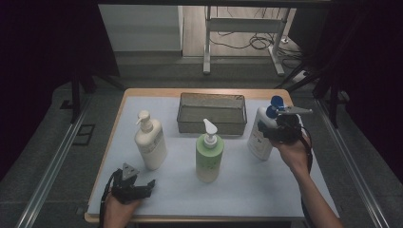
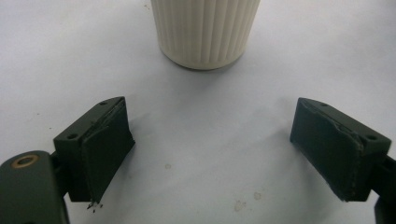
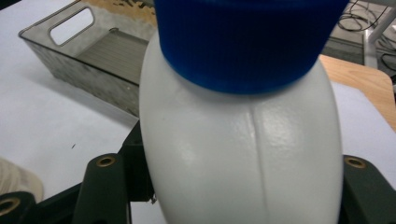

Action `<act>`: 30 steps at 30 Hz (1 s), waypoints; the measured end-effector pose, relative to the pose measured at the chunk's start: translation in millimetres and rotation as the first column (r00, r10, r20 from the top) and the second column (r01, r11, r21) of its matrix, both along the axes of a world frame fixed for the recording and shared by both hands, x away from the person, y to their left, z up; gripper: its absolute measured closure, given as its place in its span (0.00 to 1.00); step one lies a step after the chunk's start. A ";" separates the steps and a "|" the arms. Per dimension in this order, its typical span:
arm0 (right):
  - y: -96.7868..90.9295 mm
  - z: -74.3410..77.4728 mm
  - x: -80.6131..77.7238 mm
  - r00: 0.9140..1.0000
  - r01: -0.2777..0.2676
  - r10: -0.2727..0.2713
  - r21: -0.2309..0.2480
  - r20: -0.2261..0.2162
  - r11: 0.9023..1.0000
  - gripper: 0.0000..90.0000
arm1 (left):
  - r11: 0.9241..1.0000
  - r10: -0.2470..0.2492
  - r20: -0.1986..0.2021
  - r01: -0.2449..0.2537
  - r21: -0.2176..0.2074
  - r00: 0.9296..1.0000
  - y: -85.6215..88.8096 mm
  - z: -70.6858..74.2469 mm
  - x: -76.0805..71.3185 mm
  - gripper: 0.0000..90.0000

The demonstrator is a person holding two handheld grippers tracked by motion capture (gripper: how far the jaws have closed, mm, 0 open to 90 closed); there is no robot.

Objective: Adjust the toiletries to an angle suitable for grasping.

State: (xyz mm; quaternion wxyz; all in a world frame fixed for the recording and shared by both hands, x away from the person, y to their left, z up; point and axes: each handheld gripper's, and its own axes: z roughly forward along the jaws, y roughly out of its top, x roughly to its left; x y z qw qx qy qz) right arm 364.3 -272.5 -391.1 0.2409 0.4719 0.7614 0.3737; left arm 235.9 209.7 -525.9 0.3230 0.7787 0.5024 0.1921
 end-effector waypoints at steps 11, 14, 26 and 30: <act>-0.9 15.0 -13.0 0.999 -0.034 0.034 0.008 -0.009 0.999 0.44 | 1.000 -0.001 0.000 0.001 0.000 1.000 0.0 0.0 0.0 0.13; 0.3 23.5 -16.7 0.999 -0.049 0.049 0.020 -0.002 0.999 0.44 | 1.000 -0.002 0.001 0.002 0.003 1.000 0.2 0.1 0.2 0.13; 9.6 50.1 -21.8 0.994 -0.107 0.107 0.049 -0.009 0.993 0.44 | 1.000 0.000 0.002 0.000 -0.001 1.000 -0.1 -0.1 0.1 0.13; 15.1 57.2 -20.6 0.992 -0.125 0.126 0.056 -0.017 0.991 0.44 | 1.000 -0.001 0.002 0.001 -0.001 1.000 -0.1 -0.1 0.2 0.13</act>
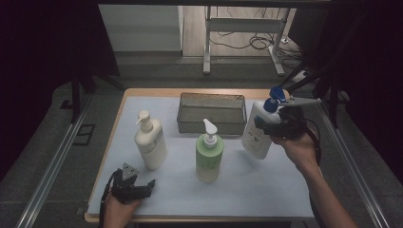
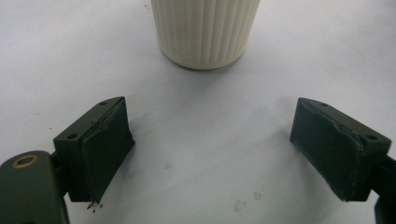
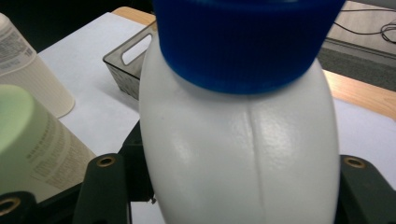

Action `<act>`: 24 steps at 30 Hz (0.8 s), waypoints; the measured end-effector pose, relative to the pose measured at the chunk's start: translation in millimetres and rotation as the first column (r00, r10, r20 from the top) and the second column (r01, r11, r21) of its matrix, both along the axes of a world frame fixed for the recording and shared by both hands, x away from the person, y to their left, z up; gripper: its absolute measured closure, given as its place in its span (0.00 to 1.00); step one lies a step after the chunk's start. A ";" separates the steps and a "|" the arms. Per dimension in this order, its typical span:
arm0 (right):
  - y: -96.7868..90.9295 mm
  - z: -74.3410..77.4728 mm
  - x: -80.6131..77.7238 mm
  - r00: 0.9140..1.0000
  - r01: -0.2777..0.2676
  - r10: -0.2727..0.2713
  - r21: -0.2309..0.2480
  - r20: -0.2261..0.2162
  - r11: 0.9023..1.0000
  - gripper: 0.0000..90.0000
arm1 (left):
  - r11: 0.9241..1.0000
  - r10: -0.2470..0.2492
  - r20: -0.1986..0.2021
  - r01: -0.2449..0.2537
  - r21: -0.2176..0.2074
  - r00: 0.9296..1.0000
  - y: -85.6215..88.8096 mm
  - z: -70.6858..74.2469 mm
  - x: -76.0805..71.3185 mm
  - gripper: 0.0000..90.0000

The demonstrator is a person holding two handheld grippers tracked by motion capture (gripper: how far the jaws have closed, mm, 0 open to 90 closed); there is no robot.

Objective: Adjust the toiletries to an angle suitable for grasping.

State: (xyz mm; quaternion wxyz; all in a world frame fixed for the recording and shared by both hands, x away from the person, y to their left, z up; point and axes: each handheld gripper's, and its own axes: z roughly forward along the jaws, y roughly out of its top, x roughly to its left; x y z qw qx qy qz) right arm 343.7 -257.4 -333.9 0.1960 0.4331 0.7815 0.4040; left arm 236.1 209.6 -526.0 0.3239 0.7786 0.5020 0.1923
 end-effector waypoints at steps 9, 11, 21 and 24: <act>18.9 14.6 9.7 0.999 -0.037 0.037 0.004 0.009 0.999 0.44 | 1.000 0.000 0.000 0.000 0.000 1.000 0.0 0.0 0.1 0.13; 23.0 16.7 11.8 0.999 -0.040 0.040 0.007 0.012 0.999 0.44 | 1.000 -0.001 -0.001 0.001 -0.001 1.000 0.1 0.0 0.1 0.13; 38.1 23.8 21.5 0.999 -0.050 0.049 0.019 0.021 0.999 0.44 | 1.000 0.000 -0.001 0.000 -0.001 1.000 0.0 0.1 0.1 0.13; 40.0 25.3 23.4 0.998 -0.050 0.050 0.024 0.023 0.998 0.44 | 1.000 -0.001 -0.001 0.001 -0.001 1.000 0.1 0.1 0.2 0.13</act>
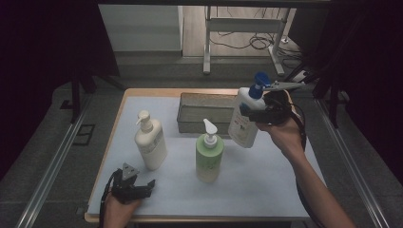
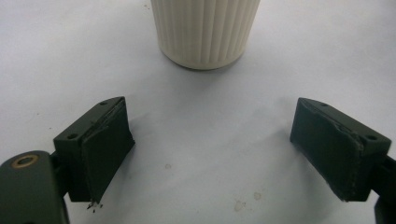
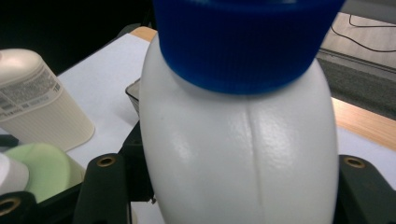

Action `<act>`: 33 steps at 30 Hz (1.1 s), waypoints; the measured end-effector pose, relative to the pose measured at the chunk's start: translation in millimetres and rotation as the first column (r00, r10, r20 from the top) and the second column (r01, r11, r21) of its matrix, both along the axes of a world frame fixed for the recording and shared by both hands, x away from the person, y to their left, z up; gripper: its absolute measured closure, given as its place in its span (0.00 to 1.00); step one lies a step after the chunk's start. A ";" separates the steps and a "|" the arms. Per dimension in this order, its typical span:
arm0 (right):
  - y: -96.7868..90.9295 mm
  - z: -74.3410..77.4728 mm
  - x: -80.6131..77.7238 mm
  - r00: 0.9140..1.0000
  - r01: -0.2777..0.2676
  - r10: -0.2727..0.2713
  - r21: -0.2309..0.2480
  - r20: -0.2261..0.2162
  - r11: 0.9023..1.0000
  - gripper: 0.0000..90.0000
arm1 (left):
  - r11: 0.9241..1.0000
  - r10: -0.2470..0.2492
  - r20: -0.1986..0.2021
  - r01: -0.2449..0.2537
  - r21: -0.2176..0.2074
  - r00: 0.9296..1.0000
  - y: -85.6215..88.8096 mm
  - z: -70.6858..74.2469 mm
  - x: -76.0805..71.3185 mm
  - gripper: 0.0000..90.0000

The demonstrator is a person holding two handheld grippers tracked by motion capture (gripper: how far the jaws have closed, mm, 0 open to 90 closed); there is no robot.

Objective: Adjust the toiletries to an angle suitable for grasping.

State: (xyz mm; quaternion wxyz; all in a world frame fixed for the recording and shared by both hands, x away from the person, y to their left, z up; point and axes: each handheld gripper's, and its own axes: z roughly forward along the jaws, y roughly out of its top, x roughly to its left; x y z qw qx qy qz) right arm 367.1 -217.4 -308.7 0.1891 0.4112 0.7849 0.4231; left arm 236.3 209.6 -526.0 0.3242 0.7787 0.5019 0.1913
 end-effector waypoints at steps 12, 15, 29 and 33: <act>18.4 7.5 13.7 1.000 0.002 -0.002 0.009 0.016 1.000 0.44 | 1.000 0.000 0.000 0.000 -0.001 1.000 0.0 0.0 0.0 0.13; 23.8 8.1 17.8 1.000 0.005 -0.005 0.005 0.020 1.000 0.44 | 1.000 0.000 -0.001 0.000 -0.001 1.000 0.1 0.0 0.1 0.13; 44.7 3.4 42.8 0.999 0.035 -0.035 -0.005 0.035 0.999 0.45 | 1.000 0.000 0.001 0.000 -0.001 1.000 0.1 -0.1 0.1 0.13; 50.1 2.1 49.2 0.998 0.045 -0.045 -0.002 0.039 0.999 0.45 | 1.000 0.000 0.001 0.000 -0.001 1.000 0.1 -0.1 0.1 0.13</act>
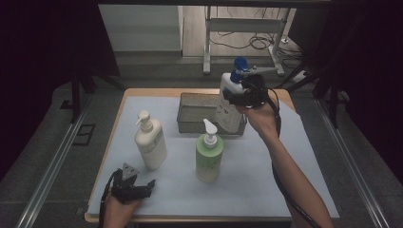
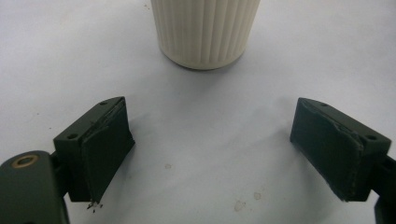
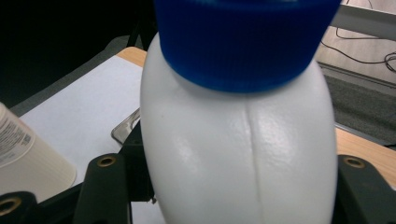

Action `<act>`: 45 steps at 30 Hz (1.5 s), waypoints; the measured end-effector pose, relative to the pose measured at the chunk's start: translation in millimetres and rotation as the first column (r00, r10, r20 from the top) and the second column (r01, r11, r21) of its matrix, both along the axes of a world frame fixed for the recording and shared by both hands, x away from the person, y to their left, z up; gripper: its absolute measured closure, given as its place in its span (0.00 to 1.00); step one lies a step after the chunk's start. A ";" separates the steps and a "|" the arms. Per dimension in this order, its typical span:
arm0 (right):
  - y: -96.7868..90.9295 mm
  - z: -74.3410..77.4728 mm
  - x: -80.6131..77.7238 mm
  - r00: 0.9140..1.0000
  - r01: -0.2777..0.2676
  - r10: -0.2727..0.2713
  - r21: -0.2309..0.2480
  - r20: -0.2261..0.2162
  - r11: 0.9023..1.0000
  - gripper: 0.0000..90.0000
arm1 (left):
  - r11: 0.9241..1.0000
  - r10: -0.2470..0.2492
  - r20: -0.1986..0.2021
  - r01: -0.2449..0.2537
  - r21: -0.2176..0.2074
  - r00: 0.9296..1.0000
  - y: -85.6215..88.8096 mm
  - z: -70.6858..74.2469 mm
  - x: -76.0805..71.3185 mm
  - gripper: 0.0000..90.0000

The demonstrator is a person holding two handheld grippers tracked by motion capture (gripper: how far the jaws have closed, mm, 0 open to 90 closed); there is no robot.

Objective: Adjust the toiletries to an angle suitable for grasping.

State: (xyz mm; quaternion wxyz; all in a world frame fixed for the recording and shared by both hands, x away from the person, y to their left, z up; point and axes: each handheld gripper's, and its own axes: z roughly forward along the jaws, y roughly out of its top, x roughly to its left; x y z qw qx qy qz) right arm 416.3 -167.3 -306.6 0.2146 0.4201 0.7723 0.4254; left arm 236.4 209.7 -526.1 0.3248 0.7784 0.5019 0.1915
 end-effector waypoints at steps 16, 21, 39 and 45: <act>24.6 -7.4 24.8 0.999 0.027 -0.027 0.003 0.031 1.000 0.45 | 1.000 0.000 0.001 0.000 0.000 1.000 0.0 -0.1 0.0 0.13; 31.5 -9.4 33.4 0.998 0.043 -0.043 0.000 0.034 0.999 0.45 | 1.000 0.000 0.000 0.000 0.000 1.000 0.1 0.0 0.0 0.13; 55.8 -29.9 56.2 0.997 0.061 -0.060 -0.015 0.041 0.998 0.45 | 1.000 0.000 0.000 0.000 0.000 1.000 0.1 0.0 0.0 0.13; 62.4 -38.7 57.3 0.998 0.050 -0.049 -0.025 0.027 0.998 0.45 | 1.000 0.002 -0.002 -0.002 -0.003 1.000 -0.1 0.0 -0.2 0.13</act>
